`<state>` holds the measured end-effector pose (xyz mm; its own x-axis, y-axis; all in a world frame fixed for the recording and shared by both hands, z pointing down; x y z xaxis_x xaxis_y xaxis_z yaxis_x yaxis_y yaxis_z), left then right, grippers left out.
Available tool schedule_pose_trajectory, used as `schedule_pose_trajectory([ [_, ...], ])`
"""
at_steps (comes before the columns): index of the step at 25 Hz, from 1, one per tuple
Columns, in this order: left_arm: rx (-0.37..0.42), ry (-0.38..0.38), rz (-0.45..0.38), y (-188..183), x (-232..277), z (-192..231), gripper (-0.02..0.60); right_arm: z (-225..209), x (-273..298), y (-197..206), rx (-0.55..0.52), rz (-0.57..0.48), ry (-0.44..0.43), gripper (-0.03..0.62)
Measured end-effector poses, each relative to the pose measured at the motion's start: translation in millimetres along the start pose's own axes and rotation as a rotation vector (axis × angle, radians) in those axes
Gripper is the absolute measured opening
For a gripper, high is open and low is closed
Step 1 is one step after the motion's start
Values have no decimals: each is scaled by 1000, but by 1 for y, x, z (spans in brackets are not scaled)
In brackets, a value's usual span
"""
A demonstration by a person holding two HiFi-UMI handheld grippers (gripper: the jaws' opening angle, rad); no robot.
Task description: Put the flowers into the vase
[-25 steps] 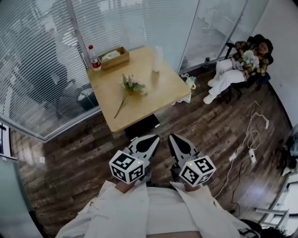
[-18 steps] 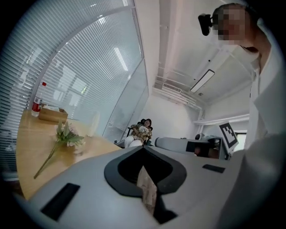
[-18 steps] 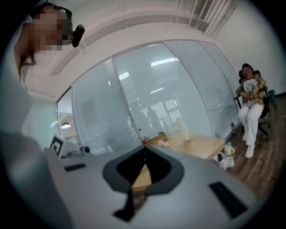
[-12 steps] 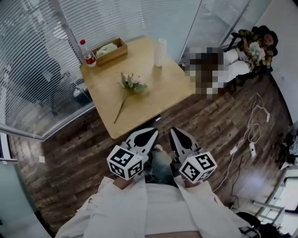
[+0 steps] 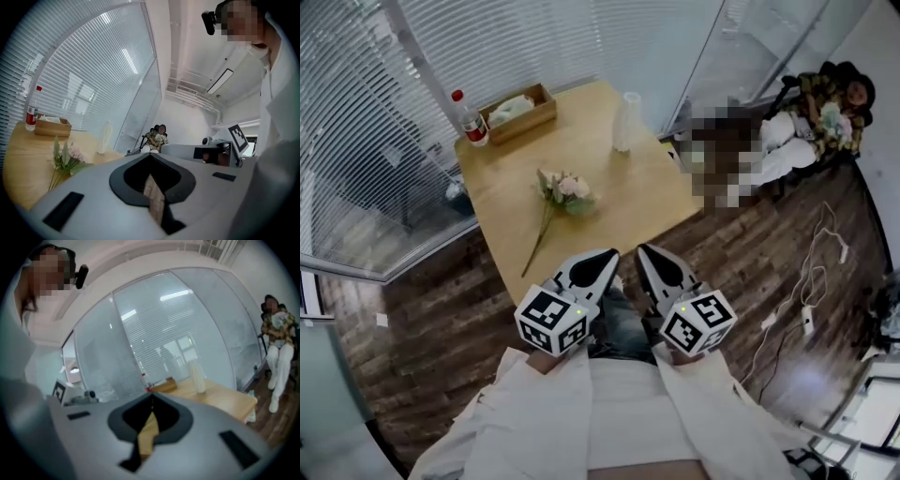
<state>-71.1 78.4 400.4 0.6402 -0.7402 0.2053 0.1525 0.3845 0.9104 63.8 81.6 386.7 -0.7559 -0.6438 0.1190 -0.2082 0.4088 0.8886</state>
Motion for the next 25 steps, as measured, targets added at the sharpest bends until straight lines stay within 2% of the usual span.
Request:
schedule_pose_trajectory([
  [7,4,-49,-21,-34,62,19,9,-56,39,-45,1,26,-84,14],
  [14,-30,-131,-42,-46,102,38,9,-98,66,-68,-11,81,-169,14],
  [20,-35,-186,-34,-46,113,50,9,-122,79,-68,38,98,-206,14],
  [25,-78,-234,-25,-42,108,64,9,-128,80,-65,66,101,-210,14],
])
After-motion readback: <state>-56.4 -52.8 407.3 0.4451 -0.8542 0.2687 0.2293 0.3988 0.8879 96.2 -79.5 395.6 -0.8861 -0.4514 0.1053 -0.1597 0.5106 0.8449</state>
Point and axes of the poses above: the fingertips, and each gripper's own axes: x forward along the fingers, z to its left, y out of its underside, the point moved 7 cm from there along -x, backward along the fingers, and after that the axes turned 10 degrees about -y, right-handed, at the moved point
